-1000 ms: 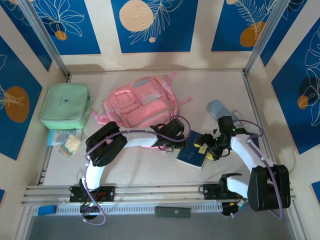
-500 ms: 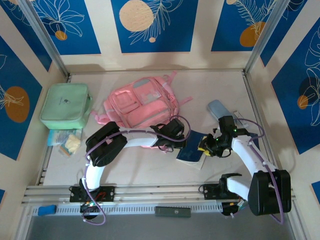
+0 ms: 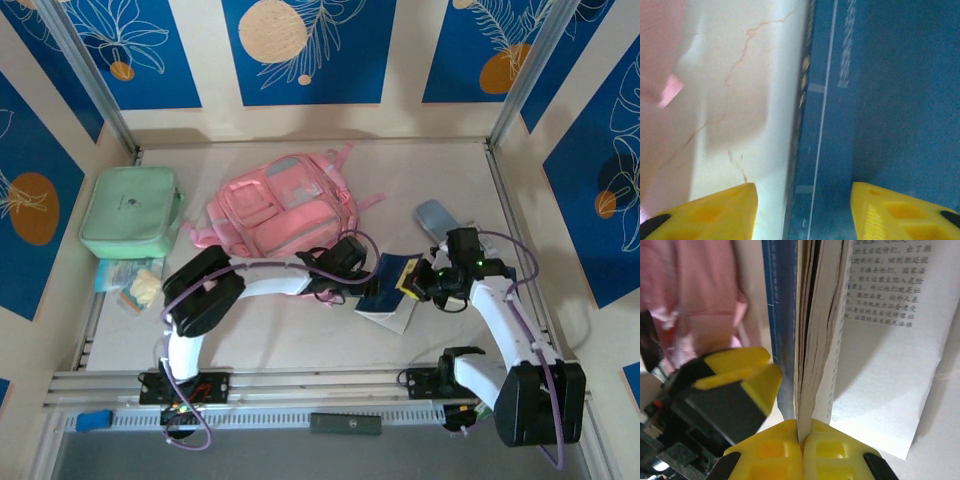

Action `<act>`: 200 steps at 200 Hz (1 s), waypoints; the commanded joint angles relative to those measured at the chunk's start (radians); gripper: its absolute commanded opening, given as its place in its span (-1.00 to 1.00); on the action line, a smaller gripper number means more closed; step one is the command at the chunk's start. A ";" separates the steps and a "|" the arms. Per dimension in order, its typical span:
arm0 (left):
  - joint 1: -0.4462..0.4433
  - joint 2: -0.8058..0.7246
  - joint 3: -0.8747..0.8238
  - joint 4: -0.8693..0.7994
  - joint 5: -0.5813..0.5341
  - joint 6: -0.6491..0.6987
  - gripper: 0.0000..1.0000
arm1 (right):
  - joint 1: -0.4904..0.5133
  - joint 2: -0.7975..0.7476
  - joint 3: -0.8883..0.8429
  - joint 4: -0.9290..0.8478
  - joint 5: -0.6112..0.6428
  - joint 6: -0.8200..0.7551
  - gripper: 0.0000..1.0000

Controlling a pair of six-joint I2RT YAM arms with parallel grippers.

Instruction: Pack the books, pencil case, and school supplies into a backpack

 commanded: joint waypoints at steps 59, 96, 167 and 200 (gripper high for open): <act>0.141 -0.465 -0.204 -0.045 -0.006 0.008 0.64 | 0.060 -0.056 0.312 -0.085 -0.220 -0.084 -1.00; 0.221 -0.626 -0.317 0.124 0.081 -0.105 0.75 | 0.163 0.010 0.348 0.093 -0.376 0.005 -1.00; 0.231 -0.633 -0.311 0.287 0.139 -0.130 0.27 | 0.250 0.136 0.324 0.296 -0.426 0.079 -1.00; 0.232 -0.624 -0.297 0.323 0.161 -0.132 -0.21 | 0.241 0.160 0.290 0.278 -0.417 0.031 -1.00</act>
